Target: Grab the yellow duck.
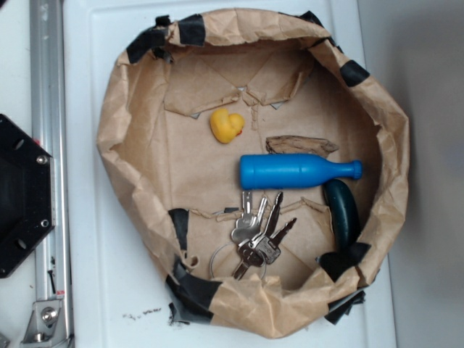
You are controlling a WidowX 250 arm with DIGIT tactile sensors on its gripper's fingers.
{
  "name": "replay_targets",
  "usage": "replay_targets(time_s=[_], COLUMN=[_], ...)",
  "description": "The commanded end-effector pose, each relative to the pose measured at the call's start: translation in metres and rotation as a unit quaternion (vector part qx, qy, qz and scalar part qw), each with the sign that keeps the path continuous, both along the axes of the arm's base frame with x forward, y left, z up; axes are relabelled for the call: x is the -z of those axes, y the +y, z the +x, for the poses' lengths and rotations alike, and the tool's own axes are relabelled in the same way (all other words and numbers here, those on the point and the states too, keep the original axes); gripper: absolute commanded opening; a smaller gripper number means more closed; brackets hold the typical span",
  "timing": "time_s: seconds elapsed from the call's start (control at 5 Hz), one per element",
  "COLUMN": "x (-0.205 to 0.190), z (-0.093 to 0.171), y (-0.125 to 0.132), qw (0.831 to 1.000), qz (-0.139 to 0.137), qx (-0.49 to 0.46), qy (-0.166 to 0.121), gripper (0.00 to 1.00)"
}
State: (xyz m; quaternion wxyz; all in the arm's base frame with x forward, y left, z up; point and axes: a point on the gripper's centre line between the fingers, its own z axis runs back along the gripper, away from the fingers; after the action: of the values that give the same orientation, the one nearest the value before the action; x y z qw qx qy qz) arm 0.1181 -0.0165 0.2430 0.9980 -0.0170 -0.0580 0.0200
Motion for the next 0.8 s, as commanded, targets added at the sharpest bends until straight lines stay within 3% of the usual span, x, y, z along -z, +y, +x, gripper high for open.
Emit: replay_targets(time_s=[0.0, 0.2, 0.4, 0.6], x=[0.0, 0.031, 0.064, 0.101], z=[0.0, 0.032, 0.059, 0.083], y=[0.0, 0.037, 0.061, 0.077], qw=[1.0, 0.991, 0.991, 0.995], qz=[0.0, 0.039, -0.016, -0.016], qx=[0.0, 0.067, 0.038, 0.032], qy=[0.0, -0.107, -0.128, -0.093], gripper=[1.0, 1.0, 1.0, 1.0])
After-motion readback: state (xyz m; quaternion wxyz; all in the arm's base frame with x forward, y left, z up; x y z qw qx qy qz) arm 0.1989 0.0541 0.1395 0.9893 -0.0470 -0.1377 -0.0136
